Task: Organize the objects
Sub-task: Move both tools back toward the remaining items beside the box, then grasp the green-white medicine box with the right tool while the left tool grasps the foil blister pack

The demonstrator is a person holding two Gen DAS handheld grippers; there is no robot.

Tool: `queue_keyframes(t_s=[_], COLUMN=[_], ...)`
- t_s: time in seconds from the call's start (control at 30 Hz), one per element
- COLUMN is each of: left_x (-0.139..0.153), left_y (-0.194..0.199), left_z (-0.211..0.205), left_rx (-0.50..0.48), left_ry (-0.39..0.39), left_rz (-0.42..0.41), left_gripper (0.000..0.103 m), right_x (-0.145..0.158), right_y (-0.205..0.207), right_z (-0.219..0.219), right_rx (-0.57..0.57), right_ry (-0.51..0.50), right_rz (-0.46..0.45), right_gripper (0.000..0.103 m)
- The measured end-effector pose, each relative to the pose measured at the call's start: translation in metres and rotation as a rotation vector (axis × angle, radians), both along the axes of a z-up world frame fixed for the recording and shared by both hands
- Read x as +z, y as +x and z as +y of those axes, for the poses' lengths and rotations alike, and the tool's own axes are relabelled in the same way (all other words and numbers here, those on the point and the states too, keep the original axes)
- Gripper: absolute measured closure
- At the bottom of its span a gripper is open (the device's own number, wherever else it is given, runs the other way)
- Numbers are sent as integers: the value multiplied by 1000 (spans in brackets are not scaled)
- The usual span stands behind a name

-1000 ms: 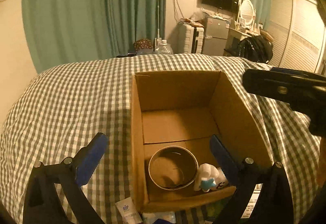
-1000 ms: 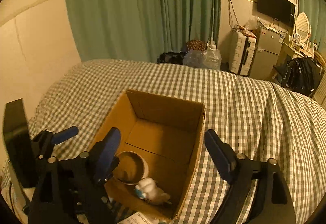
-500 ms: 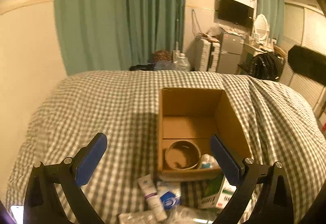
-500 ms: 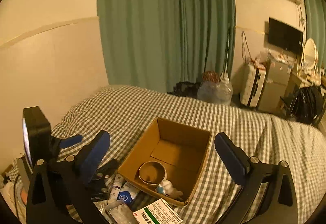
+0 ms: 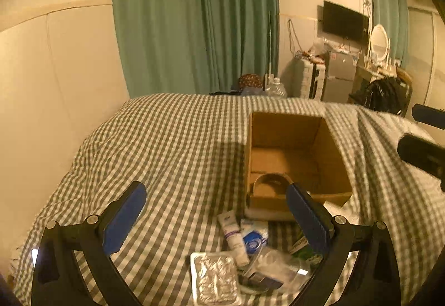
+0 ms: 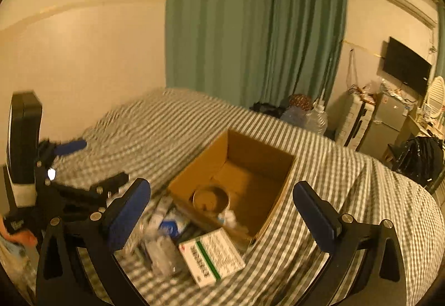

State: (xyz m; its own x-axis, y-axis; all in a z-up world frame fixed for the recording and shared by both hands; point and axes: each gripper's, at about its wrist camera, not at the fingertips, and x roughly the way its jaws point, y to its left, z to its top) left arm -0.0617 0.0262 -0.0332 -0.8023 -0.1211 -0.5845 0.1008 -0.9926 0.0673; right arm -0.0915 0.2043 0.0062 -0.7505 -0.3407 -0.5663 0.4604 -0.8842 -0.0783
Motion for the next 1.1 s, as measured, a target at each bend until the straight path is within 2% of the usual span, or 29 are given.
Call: queue_keyframes(t_s=[0.1, 0.3, 0.53, 0.73, 0.87, 1.0, 1.1], left_x=[-22, -77, -125, -144, -154, -164, -168], left_y=[6, 13, 19, 18, 16, 11, 9], left_z=[-4, -18, -25, -23, -25, -18, -14], left_rx=[9, 35, 25, 9, 10, -1, -30], left_ry=[-14, -12, 16, 23, 25, -14, -11], left_rz=[-34, -167, -293, -352, -385, -402, -401], left_gripper=[0, 0, 0, 0, 0, 0, 0], right_x=[-28, -85, -119, -141, -150, -159, -165], right_y=[3, 0, -13, -26, -31, -42, -50], right_z=[0, -1, -5, -9, -13, -14, -17], right_rx=[26, 36, 18, 25, 26, 19, 25], right_ry=[26, 80, 143, 180, 218, 222, 208], right_rz=[-53, -211, -288, -353, -349, -377, -416], right_gripper=[0, 0, 0, 0, 0, 0, 0])
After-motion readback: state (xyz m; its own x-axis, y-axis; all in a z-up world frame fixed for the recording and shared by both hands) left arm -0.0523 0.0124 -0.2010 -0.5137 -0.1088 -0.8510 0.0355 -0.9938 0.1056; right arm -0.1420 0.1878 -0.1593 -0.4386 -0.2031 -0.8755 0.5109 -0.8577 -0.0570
